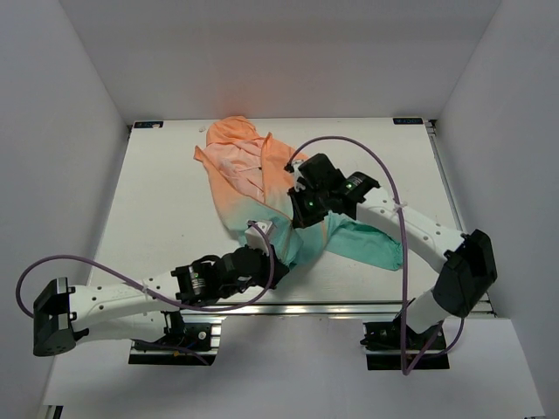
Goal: Zip up the jacket
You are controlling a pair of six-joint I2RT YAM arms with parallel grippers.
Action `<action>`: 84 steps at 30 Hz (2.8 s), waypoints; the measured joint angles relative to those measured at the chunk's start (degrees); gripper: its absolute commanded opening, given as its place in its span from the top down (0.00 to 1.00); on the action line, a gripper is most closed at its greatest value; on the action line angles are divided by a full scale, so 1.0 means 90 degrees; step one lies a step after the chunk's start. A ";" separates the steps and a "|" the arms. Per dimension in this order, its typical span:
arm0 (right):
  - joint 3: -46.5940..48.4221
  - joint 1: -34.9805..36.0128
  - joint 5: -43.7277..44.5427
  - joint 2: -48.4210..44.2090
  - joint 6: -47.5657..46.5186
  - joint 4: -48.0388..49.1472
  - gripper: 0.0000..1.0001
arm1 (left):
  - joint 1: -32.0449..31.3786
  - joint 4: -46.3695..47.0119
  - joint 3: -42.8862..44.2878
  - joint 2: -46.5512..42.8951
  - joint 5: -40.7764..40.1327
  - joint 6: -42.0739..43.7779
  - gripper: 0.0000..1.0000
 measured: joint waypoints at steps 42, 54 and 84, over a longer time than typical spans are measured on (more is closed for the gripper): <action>0.6183 -0.2645 0.3147 0.5331 -0.1761 0.2222 1.00 | -0.1095 -0.1860 -0.1367 -0.1654 0.1239 -0.2630 1.00; 0.5943 -0.2616 0.3179 0.5673 -0.2747 0.3087 1.00 | -0.1103 -0.2166 -0.1222 -0.1661 0.0755 -0.2769 0.95; -0.1688 -0.2773 0.1940 -0.2361 0.0005 0.2528 0.11 | 0.3150 -0.3721 0.1768 -0.0641 -0.1511 -0.1324 0.02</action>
